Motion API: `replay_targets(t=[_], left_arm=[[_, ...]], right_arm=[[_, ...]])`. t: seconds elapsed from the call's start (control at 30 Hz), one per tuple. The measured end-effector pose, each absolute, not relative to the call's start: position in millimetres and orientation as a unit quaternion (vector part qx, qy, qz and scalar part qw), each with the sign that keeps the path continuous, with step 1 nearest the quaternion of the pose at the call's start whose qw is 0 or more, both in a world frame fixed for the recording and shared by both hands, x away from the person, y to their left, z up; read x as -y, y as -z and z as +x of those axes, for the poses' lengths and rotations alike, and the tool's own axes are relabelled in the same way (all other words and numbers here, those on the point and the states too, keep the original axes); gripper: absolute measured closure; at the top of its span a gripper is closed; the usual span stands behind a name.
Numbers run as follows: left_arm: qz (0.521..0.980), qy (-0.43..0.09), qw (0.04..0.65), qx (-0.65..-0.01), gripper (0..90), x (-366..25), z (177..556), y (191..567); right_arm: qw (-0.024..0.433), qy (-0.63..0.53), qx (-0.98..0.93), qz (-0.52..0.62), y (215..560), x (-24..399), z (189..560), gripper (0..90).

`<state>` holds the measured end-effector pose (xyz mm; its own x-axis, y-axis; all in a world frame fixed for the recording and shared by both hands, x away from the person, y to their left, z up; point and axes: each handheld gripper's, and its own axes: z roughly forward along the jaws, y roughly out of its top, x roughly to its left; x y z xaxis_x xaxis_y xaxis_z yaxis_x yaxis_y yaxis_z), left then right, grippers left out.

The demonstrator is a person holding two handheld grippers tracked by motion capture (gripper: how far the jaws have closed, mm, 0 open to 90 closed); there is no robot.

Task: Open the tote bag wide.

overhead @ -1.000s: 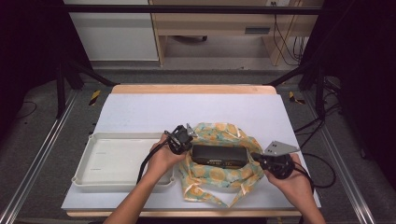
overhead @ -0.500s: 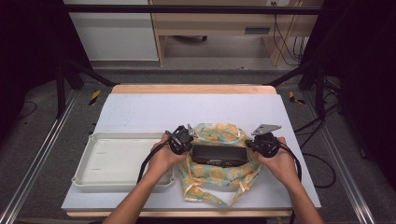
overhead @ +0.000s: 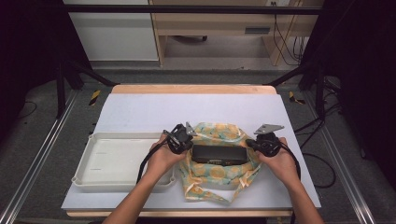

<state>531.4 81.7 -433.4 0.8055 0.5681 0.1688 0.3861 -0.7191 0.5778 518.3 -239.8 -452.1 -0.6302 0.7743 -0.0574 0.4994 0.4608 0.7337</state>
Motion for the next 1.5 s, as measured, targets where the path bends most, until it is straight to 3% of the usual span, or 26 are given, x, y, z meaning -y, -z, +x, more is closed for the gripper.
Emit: replay_targets(t=[0.17,0.43,0.83,1.1,1.27,1.37,1.4,1.5], left_arm=[[0.898,-0.181,0.309,-0.255,88.4,-89.1,517.3,407.2],[0.903,-0.179,0.320,-0.224,87.8,-93.1,484.0,405.9],[0.915,-0.159,0.305,-0.211,87.0,-92.7,456.4,434.4],[0.913,-0.151,0.320,-0.203,82.7,-94.9,445.8,431.5],[0.903,-0.166,0.337,-0.209,66.5,-104.4,442.0,418.5],[0.894,-0.182,0.346,-0.218,48.6,-111.6,441.8,410.6],[0.889,-0.187,0.353,-0.222,48.6,-114.2,441.2,408.1],[0.885,-0.192,0.356,-0.230,37.1,-122.4,441.9,403.2]], right_arm=[[0.222,-0.393,-0.818,0.357,418.9,238.4,491.3,90.0],[0.218,-0.404,-0.830,0.315,409.9,222.3,465.5,88.4],[0.158,-0.344,-0.888,0.261,451.5,182.7,433.3,89.6],[0.141,-0.323,-0.899,0.261,456.9,187.6,429.8,85.0],[0.159,-0.344,-0.891,0.251,425.5,195.8,434.8,69.8],[0.176,-0.332,-0.899,0.224,399.1,198.3,447.2,56.2],[0.176,-0.332,-0.899,0.224,399.1,198.3,447.2,56.2],[0.157,-0.333,-0.906,0.209,385.9,200.3,464.1,46.0]])
